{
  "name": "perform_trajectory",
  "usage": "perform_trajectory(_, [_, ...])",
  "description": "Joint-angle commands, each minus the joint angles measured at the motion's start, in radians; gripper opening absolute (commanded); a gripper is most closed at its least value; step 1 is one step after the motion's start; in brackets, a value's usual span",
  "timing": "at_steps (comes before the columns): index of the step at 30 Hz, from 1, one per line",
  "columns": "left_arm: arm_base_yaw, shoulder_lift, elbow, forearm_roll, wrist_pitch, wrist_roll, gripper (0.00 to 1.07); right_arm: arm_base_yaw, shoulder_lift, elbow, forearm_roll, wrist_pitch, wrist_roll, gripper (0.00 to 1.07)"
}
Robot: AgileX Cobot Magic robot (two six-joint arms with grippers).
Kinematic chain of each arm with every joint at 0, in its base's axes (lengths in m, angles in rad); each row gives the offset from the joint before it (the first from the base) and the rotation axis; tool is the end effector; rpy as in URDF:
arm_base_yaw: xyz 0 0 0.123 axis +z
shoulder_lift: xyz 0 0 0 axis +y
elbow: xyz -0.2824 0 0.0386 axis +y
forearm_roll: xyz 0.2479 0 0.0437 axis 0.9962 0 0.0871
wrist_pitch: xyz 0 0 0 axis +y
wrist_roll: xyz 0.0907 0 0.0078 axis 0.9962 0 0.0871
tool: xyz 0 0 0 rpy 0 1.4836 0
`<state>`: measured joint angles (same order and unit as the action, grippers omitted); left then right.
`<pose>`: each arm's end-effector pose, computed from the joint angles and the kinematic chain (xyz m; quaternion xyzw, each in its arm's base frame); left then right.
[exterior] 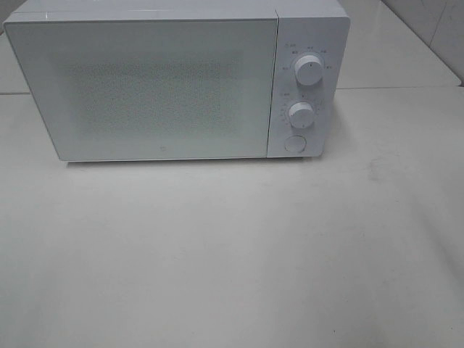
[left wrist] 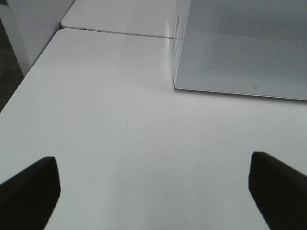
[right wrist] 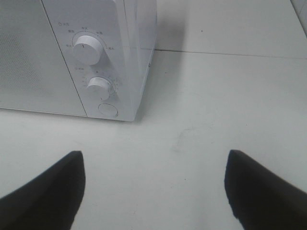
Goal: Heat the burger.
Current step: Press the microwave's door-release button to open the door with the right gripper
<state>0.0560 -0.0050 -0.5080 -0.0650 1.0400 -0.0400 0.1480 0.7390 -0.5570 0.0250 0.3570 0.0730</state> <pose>-0.0055 -0.0054 0.2812 -0.0394 0.8430 -0.0282 0.5358 0.1491 0.0230 0.3000 -0.0242 0.8471 0.0684 0.5264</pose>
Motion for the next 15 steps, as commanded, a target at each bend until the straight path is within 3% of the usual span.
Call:
perform_trajectory(1, [0.004, -0.019, 0.005, -0.003, -0.005, -0.002, 1.0, -0.006, 0.08, -0.005, -0.006, -0.095, -0.011, 0.76])
perform_trajectory(15, [0.004, -0.019, 0.005, -0.003, -0.005, -0.002, 1.0, -0.006, 0.352, 0.13, -0.006, -0.662, -0.004, 0.76])
